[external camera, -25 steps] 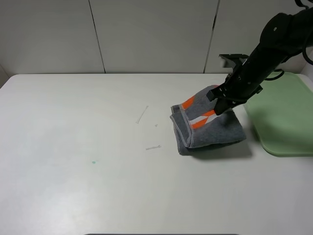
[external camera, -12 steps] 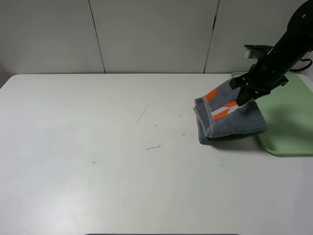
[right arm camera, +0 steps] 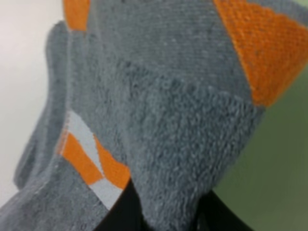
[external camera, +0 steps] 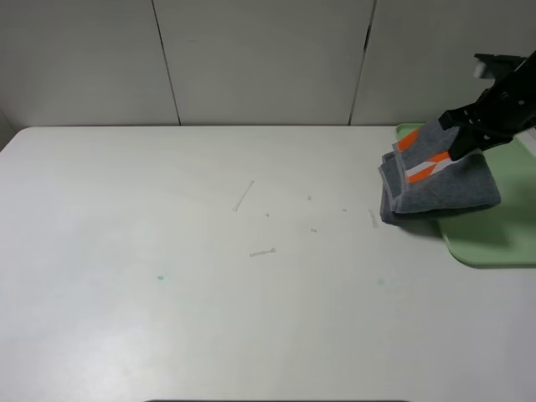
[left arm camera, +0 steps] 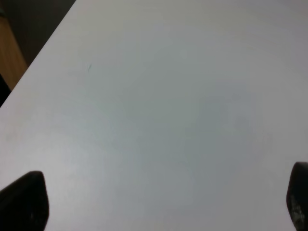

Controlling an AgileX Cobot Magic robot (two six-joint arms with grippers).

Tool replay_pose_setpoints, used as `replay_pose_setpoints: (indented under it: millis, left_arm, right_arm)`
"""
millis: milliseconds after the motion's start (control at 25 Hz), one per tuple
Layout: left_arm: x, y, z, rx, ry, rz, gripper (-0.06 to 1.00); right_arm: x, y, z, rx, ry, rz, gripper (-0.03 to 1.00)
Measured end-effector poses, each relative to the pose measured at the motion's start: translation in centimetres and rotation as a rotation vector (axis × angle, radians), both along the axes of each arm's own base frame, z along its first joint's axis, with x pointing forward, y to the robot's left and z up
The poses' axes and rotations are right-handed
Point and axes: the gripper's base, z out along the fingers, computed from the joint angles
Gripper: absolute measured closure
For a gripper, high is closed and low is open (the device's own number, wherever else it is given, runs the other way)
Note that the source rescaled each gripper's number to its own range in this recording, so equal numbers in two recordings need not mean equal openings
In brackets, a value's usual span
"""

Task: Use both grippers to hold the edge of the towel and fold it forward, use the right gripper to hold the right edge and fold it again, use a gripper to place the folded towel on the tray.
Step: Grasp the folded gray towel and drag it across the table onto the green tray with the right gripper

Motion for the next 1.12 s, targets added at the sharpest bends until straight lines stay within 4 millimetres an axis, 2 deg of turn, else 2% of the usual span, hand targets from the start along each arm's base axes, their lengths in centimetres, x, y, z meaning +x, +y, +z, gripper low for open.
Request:
replay_pose_setpoints:
  millis: [280, 440, 720, 1120]
  left_arm:
    - [0.0, 0.0, 0.0, 0.0, 0.0, 0.0, -0.06]
    - [0.0, 0.0, 0.0, 0.002, 0.001, -0.001, -0.06]
    - [0.0, 0.0, 0.0, 0.002, 0.001, -0.001, -0.06]
    - [0.0, 0.0, 0.0, 0.002, 0.001, -0.001, -0.06]
  right_arm:
    - [-0.3, -4.7, 0.7, -0.041, -0.036, -0.1, 0.82]
    - [-0.4, -6.5, 0.7, -0.082, -0.063, -0.129, 0.82]
    - [-0.2, -7.3, 0.9, -0.15, -0.102, -0.12, 0.82]
    - [0.0, -7.5, -0.3, -0.164, -0.079, -0.11, 0.82]
